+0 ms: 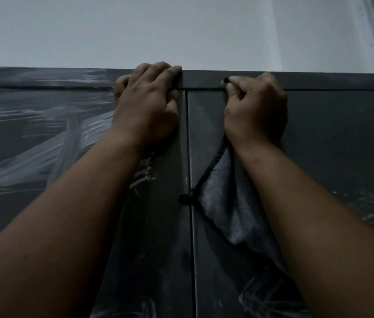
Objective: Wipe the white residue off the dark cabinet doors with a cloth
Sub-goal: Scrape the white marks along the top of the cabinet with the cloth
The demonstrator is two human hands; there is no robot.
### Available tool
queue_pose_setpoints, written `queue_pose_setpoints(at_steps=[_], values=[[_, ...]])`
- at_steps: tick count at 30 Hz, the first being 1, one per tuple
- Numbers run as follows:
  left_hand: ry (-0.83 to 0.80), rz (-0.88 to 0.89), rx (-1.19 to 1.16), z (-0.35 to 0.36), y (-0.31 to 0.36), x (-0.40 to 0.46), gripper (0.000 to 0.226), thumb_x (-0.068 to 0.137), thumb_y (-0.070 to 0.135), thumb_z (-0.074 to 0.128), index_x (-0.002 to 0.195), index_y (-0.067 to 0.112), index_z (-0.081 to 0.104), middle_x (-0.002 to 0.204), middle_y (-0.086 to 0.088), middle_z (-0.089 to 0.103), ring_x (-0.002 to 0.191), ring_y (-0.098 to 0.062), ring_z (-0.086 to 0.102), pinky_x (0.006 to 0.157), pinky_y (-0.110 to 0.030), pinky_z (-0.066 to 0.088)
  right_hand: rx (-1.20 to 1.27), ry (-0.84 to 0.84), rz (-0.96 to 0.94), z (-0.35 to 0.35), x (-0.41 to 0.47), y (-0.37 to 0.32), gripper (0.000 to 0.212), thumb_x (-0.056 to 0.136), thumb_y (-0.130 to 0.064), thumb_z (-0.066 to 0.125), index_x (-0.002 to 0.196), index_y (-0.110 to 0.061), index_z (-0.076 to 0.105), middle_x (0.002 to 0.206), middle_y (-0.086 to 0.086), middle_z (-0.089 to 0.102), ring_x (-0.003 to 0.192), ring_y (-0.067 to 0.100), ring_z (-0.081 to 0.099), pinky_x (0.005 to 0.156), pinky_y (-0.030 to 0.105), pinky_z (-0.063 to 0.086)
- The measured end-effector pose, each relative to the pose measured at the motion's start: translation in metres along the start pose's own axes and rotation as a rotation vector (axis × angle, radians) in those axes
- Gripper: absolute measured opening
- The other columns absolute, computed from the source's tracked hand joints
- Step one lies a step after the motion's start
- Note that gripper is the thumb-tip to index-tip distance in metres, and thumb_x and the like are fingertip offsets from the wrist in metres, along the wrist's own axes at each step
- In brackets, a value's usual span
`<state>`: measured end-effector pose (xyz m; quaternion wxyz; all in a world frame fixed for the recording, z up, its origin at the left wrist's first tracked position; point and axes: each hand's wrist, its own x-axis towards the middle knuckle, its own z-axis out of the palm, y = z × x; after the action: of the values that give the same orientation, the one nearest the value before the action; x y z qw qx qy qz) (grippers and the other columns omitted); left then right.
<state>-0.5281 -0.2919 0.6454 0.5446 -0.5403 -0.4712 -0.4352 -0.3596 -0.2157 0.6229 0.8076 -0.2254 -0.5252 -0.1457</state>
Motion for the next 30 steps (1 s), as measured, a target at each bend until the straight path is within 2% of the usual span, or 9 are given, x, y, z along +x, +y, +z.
queue_pose_setpoints(at_steps=[4,6,12,14,16,19,23,26,30], values=[[-0.012,-0.016,-0.023,0.002,0.003,0.000,0.057,0.100,0.024,0.051,0.157,0.023,0.044,0.160,0.002,0.042,0.150,-0.018,0.029,0.121,-0.029,0.014,0.062,-0.180,-0.204,0.010,-0.030,-0.027,0.021,0.097,-0.036,0.062,0.110,-0.033,0.079,0.096,0.002,0.059,0.086,0.025,0.060,0.069,0.035,0.050],[-0.028,-0.016,-0.024,0.001,0.002,0.000,0.058,0.100,0.024,0.051,0.157,0.023,0.043,0.161,0.001,0.041,0.151,-0.018,0.028,0.122,-0.031,0.014,0.068,-0.205,-0.237,0.006,-0.040,-0.025,0.020,0.096,-0.037,0.064,0.109,-0.036,0.079,0.091,0.000,0.057,0.082,0.024,0.059,0.065,0.034,0.048],[-0.055,-0.004,0.006,-0.004,0.002,0.002,0.059,0.099,0.024,0.049,0.157,0.025,0.042,0.161,0.003,0.041,0.150,-0.017,0.029,0.120,-0.034,0.016,-0.119,0.069,0.012,-0.011,-0.012,0.010,0.024,0.097,-0.041,0.062,0.114,-0.035,0.076,0.107,0.004,0.065,0.097,0.029,0.064,0.071,0.030,0.042],[-0.054,-0.015,-0.002,-0.004,0.004,0.002,0.059,0.099,0.023,0.049,0.157,0.025,0.042,0.161,0.002,0.041,0.150,-0.016,0.028,0.118,-0.031,0.014,-0.128,0.101,0.072,-0.009,0.002,0.011,0.024,0.098,-0.040,0.061,0.114,-0.034,0.076,0.111,0.004,0.065,0.100,0.028,0.065,0.073,0.030,0.043],[-0.043,-0.037,-0.015,-0.003,0.006,0.002,0.060,0.098,0.022,0.049,0.157,0.025,0.042,0.162,0.003,0.040,0.151,-0.016,0.027,0.118,-0.030,0.012,-0.127,0.077,0.068,-0.001,0.012,0.001,0.024,0.099,-0.038,0.059,0.115,-0.031,0.076,0.113,0.004,0.064,0.100,0.027,0.064,0.072,0.028,0.039],[-0.040,-0.045,-0.028,-0.003,0.009,0.001,0.062,0.096,0.020,0.051,0.157,0.023,0.043,0.161,0.002,0.041,0.150,-0.016,0.029,0.116,-0.027,0.013,-0.069,-0.044,-0.020,0.014,0.010,-0.024,0.026,0.100,-0.038,0.057,0.117,-0.030,0.076,0.113,0.006,0.062,0.101,0.029,0.064,0.076,0.032,0.047],[-0.097,-0.039,-0.055,-0.009,0.008,0.001,0.070,0.088,0.027,0.043,0.157,0.021,0.042,0.163,0.000,0.040,0.151,-0.018,0.028,0.119,-0.029,0.015,0.025,-0.221,-0.221,0.015,-0.019,-0.038,0.023,0.098,-0.041,0.060,0.112,-0.035,0.077,0.094,0.001,0.055,0.086,0.025,0.060,0.068,0.033,0.046],[-0.106,-0.030,-0.042,-0.010,0.005,0.002,0.063,0.096,0.021,0.048,0.158,0.022,0.041,0.163,0.001,0.039,0.151,-0.018,0.028,0.118,-0.029,0.015,0.017,-0.224,-0.261,0.003,-0.024,-0.024,0.022,0.096,-0.043,0.061,0.109,-0.038,0.078,0.089,-0.002,0.052,0.079,0.022,0.057,0.065,0.030,0.042],[-0.092,-0.036,-0.042,-0.007,0.006,0.002,0.060,0.099,0.020,0.049,0.158,0.024,0.041,0.162,0.004,0.040,0.150,-0.015,0.028,0.118,-0.031,0.014,-0.083,-0.081,-0.106,-0.007,-0.004,-0.004,0.022,0.098,-0.040,0.061,0.112,-0.036,0.077,0.097,-0.001,0.059,0.090,0.026,0.063,0.070,0.028,0.040]])
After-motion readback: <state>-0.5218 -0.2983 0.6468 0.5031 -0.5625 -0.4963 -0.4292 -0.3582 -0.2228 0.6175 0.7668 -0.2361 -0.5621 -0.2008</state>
